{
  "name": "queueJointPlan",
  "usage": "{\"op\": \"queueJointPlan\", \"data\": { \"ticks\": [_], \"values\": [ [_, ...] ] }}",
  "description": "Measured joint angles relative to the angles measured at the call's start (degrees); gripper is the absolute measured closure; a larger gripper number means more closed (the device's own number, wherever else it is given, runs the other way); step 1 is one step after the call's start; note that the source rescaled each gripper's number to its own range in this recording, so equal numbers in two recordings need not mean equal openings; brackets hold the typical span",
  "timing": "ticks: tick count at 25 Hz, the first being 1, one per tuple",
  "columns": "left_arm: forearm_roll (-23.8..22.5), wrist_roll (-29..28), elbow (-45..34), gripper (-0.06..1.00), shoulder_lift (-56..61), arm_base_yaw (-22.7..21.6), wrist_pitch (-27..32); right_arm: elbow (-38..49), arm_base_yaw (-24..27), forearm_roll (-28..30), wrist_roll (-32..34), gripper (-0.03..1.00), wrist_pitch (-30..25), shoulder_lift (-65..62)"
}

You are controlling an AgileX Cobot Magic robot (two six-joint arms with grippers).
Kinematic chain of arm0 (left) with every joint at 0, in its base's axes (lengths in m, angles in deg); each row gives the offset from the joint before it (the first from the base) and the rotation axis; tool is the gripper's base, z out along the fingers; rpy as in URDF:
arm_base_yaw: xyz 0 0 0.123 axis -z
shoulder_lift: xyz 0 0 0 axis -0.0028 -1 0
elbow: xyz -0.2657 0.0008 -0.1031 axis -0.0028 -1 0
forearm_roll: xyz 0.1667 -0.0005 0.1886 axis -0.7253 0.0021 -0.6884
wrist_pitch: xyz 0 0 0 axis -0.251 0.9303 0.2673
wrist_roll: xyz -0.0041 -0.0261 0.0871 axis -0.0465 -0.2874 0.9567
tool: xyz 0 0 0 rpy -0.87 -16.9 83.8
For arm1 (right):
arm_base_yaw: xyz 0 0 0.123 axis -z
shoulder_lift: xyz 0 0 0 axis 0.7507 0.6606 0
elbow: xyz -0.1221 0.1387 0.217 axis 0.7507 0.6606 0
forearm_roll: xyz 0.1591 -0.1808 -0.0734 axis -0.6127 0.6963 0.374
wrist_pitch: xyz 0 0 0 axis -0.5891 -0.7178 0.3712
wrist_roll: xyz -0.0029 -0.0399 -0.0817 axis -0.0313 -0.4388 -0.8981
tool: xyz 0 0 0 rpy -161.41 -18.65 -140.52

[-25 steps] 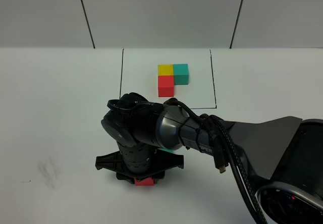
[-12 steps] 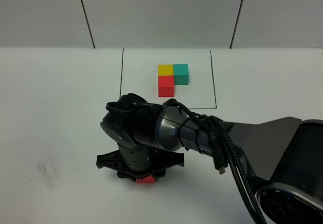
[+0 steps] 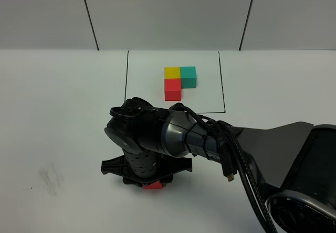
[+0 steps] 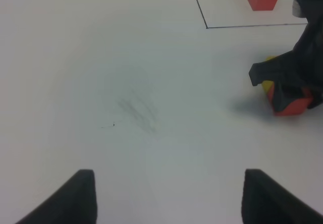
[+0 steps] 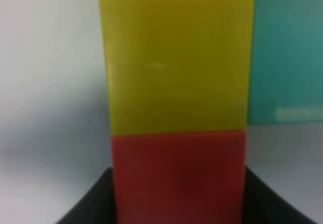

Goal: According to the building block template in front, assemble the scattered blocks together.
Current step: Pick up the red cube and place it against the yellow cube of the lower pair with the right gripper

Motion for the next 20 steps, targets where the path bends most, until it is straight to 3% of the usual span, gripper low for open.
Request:
{"op": "queueJointPlan", "data": {
  "ticks": [20],
  "values": [
    [0.0,0.0,-0.02,0.59,0.0,0.0,0.0,0.0,0.0,0.01,0.38,0.95,0.0,0.0]
  ]
}}
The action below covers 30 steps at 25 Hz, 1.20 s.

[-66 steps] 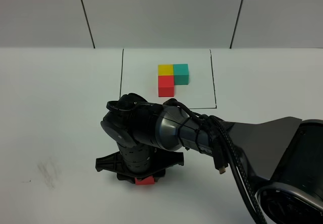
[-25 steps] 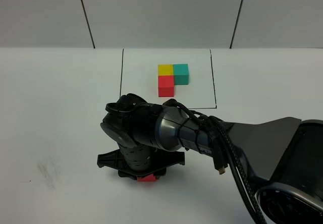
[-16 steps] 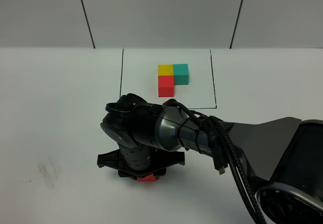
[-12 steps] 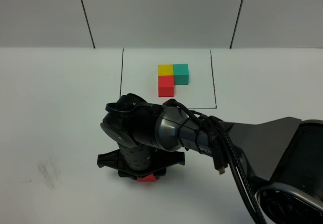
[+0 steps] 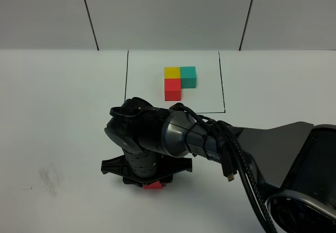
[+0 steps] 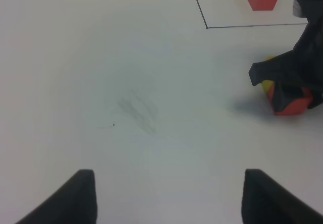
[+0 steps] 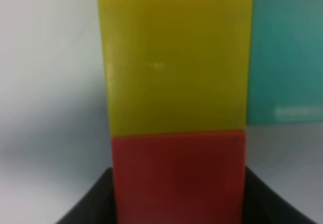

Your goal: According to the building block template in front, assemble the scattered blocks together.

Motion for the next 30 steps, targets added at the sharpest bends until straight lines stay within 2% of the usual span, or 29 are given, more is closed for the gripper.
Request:
{"op": "queueJointPlan", "data": {
  "ticks": [8,14,17,26,30],
  "values": [
    [0.0,0.0,0.0,0.59,0.0,0.0,0.0,0.0,0.0,0.62,0.0,0.95,0.06,-0.07],
    [0.0,0.0,0.0,0.59,0.0,0.0,0.0,0.0,0.0,1.01,0.25,0.9,0.06,-1.07],
    [0.0,0.0,0.0,0.59,0.0,0.0,0.0,0.0,0.0,1.15,0.25,0.77,0.0,-1.44],
    [0.0,0.0,0.0,0.59,0.0,0.0,0.0,0.0,0.0,1.41,-0.15,0.19,-0.6,-3.04],
    [0.0,0.0,0.0,0.59,0.0,0.0,0.0,0.0,0.05,4.45,-0.16,0.04,-3.68,-6.44]
  ]
}}
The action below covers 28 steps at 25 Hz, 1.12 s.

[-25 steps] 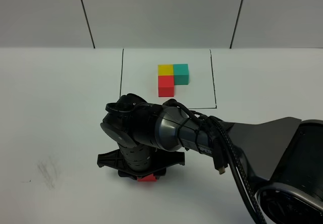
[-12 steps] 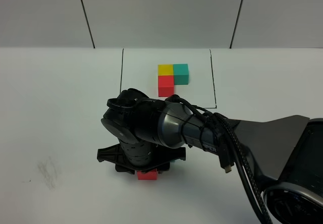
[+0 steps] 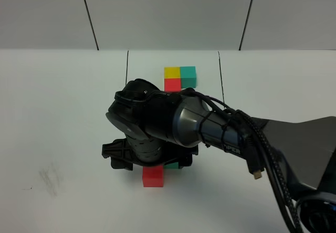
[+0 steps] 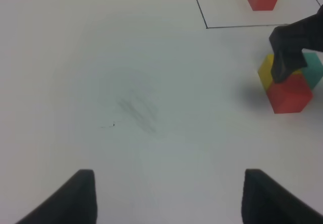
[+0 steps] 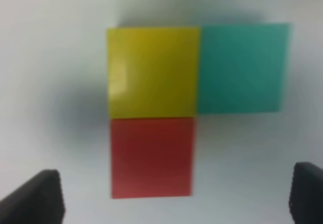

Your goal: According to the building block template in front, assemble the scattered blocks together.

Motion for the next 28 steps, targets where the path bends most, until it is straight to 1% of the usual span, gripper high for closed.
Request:
{"op": "queueJointPlan", "data": {
  "ticks": [3,6,12,15,16,19,21,24,26,28],
  "values": [
    [0.0,0.0,0.0,0.59,0.0,0.0,0.0,0.0,0.0,3.69,0.0,-0.01,-3.62,-2.5],
    [0.0,0.0,0.0,0.59,0.0,0.0,0.0,0.0,0.0,7.78,-0.75,-0.02,-4.6,-5.39],
    [0.0,0.0,0.0,0.59,0.0,0.0,0.0,0.0,0.07,19.68,-9.28,-0.02,-4.89,-12.03],
    [0.0,0.0,0.0,0.59,0.0,0.0,0.0,0.0,1.08,26.65,-16.08,-0.02,-4.89,-14.68],
    [0.0,0.0,0.0,0.59,0.0,0.0,0.0,0.0,1.86,28.92,-19.58,-0.02,-4.89,-15.53],
    [0.0,0.0,0.0,0.59,0.0,0.0,0.0,0.0,5.67,32.37,-29.36,-0.02,-4.93,-18.16],
    [0.0,0.0,0.0,0.59,0.0,0.0,0.0,0.0,9.07,32.76,-35.39,-0.02,-4.98,-19.95],
    [0.0,0.0,0.0,0.59,0.0,0.0,0.0,0.0,15.85,32.75,-44.83,-0.02,-5.03,-22.89],
    [0.0,0.0,0.0,0.59,0.0,0.0,0.0,0.0,20.9,31.84,-50.78,-0.02,-5.03,-25.17],
    [0.0,0.0,0.0,0.59,0.0,0.0,0.0,0.0,26.8,28.79,-56.89,-0.02,-5.09,-27.41]
  ]
}}
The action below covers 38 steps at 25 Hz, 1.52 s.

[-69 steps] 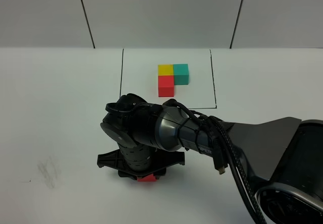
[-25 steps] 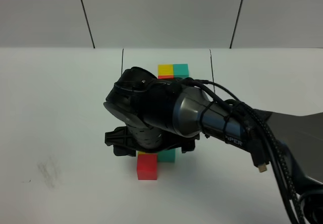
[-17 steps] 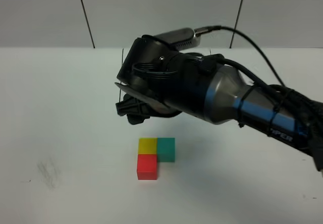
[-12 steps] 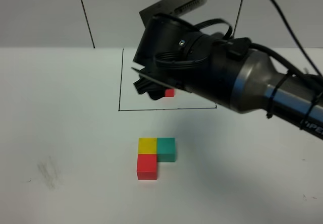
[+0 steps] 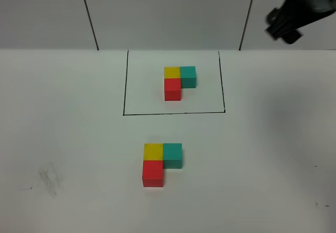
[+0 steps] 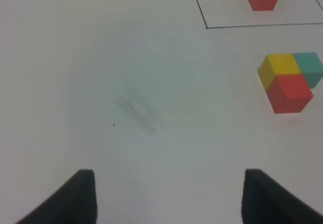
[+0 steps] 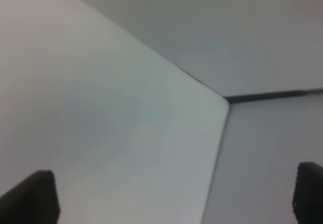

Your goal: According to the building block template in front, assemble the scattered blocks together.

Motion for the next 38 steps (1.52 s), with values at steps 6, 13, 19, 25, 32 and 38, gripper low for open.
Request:
{"op": "queueJointPlan", "data": {
  "ticks": [6,13,19,25,32,38],
  "values": [
    [0.0,0.0,0.0,0.59,0.0,0.0,0.0,0.92,23.13,-21.35,-16.02,-0.02,-0.12,-8.18],
    [0.0,0.0,0.0,0.59,0.0,0.0,0.0,12.46,44.11,-37.43,-23.99,0.04,-0.34,-23.41],
    [0.0,0.0,0.0,0.59,0.0,0.0,0.0,23.57,45.63,-35.57,-22.94,0.15,-0.44,-42.81],
    [0.0,0.0,0.0,0.59,0.0,0.0,0.0,33.25,45.63,-39.79,-17.52,0.16,-0.5,-68.48],
    [0.0,0.0,0.0,0.59,0.0,0.0,0.0,47.67,45.63,-46.39,-12.45,0.16,4.18,-88.73],
    [0.0,0.0,0.0,0.59,0.0,0.0,0.0,59.03,45.63,-46.62,-4.29,0.17,6.49,-95.77]
  ]
}}
